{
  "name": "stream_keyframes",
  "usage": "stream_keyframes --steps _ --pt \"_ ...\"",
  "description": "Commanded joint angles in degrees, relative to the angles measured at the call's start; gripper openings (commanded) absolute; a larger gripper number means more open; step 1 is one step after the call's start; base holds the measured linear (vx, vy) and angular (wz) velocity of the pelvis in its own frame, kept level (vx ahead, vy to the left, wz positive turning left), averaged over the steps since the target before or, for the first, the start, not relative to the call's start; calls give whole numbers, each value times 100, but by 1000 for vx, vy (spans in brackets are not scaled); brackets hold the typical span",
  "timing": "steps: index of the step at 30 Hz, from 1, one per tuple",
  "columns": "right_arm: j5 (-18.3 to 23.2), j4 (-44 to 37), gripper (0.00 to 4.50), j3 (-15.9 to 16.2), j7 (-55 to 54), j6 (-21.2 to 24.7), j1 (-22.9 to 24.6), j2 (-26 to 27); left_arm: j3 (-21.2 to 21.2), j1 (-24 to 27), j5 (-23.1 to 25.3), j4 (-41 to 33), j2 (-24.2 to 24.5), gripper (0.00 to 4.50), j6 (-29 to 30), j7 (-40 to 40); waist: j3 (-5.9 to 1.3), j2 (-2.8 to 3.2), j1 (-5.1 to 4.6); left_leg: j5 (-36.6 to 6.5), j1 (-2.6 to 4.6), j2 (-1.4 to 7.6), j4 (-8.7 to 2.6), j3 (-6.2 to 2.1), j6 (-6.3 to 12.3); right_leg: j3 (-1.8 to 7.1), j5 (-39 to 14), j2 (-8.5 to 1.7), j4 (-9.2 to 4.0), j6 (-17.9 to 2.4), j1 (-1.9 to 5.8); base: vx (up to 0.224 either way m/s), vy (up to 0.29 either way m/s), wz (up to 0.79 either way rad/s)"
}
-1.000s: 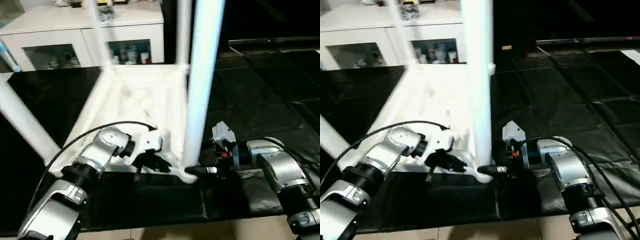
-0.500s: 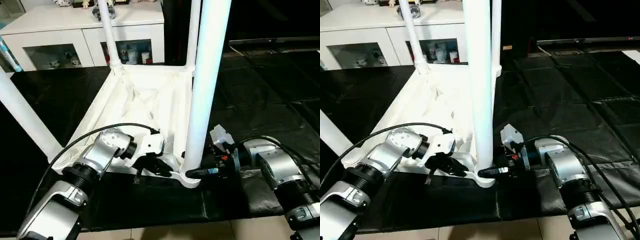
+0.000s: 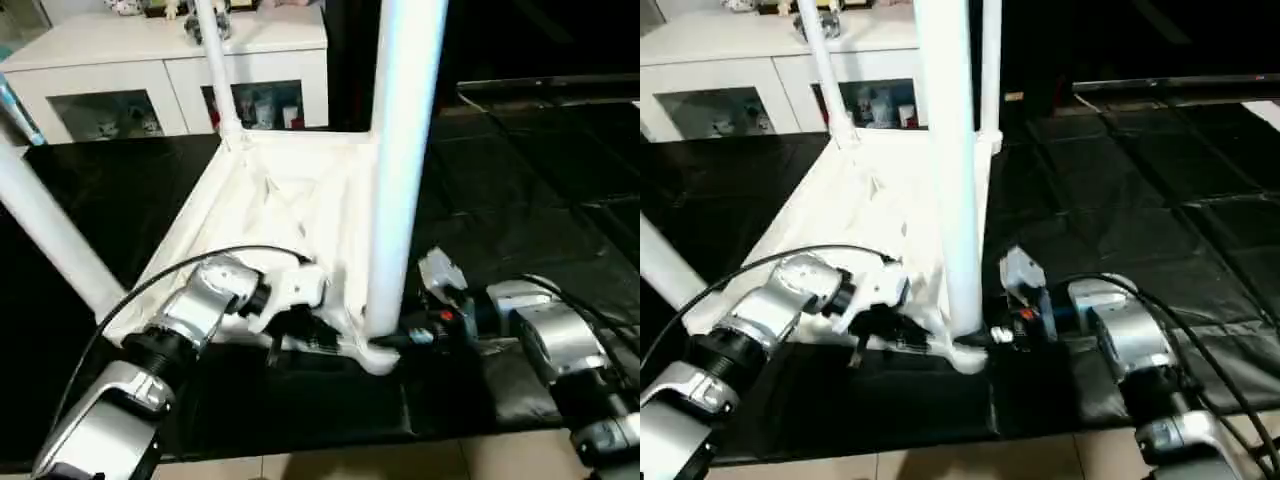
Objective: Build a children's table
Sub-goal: Rotate leg to tighten
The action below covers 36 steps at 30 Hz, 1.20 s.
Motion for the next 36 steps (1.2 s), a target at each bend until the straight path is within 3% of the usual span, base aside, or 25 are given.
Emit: stream_keyframes --steps 1,2,5,6,8,11,13,17,20,24,28,31,36 --pt "-70 -40 205 139 -481 281 13 262 43 -110 -137 -72 -339 0 191 352 -317 -106 -37 -1336 -34 5 -426 32 208 173 -3068 -176 -517 -610 334 0 0 0" --pt "-171 -39 204 114 -863 384 20 427 121 -145 -127 -49 -435 0 342 625 -313 -83 -103 -1431 -35 -10 -418 25 204 159 -3215 -172 -541 -539 321 0 0 0" --pt "-463 -15 203 7 -2182 745 -22 1003 394 -250 -173 -11 -805 0 862 1448 -297 -96 -280 -1613 -78 -51 -404 -6 194 92 -3470 -154 -598 -367 328 0 0 0" --pt "-563 -6 203 -60 -2729 891 -79 1251 504 -295 -193 -7 -979 0 1036 1789 -291 -75 -351 -1681 -47 -73 -388 -6 163 62 -3580 -139 -638 -328 282 0 0 0" --pt "-658 11 203 -145 -3179 1035 -142 1446 615 -325 -210 -5 -1139 0 1162 2075 -304 -74 -452 -1775 -52 -95 -370 -28 203 27 -3654 -137 -668 -267 288 0 0 0" --pt "-746 64 200 -290 -3831 1163 -283 1749 728 -332 -214 -54 -1394 0 1333 2474 -336 -46 -560 -1658 -125 -56 -404 -67 309 44 -3174 -148 -629 -424 333 0 0 0" --pt "-807 33 200 -294 -4020 1185 -330 1840 756 -319 -211 -96 -1490 0 1414 2621 -359 -44 -581 -1545 -129 -46 -410 -68 369 73 -2807 -148 -595 -570 344 0 0 0" --pt "-818 -54 200 -282 -3977 963 -320 1890 803 -262 -204 -172 -1595 0 1528 2815 -396 -33 -582 -1117 -157 -7 -402 -50 548 140 -1826 -162 -471 -1001 391 0 0 0" --pt "-673 -130 268 -431 -3983 956 -284 1937 795 -204 -194 -235 -1554 0 1539 2802 -400 -30 -567 -960 -154 -9 -392 -31 627 155 -1562 -173 -438 -1169 416 0 0 0" --pt "-552 -269 303 -421 -3782 898 -203 1825 759 -174 -158 -278 -1427 0 1426 2626 -388 -9 -546 -959 -142 5 -407 -36 622 157 -1619 -172 -447 -1152 420 0 0 0" --pt "-435 -490 334 -330 -2936 669 -53 1363 580 -91 -182 -359 -1139 0 1154 2039 -402 -10 -523 -938 -143 10 -401 -37 668 168 -1416 -173 -422 -1205 443 0 0 0" --pt "-364 -504 356 -380 -2583 627 -54 1121 490 -53 -184 -379 -996 0 993 1746 -402 -9 -473 -916 -131 27 -402 -28 698 183 -1302 -184 -403 -1289 438 0 0 0" --pt "-224 -492 388 -278 -1353 298 -82 281 265 21 -236 -421 -610 0 330 779 -405 -23 -322 -883 -99 54 -398 -7 743 200 -1242 -185 -386 -1338 421 0 0 0"
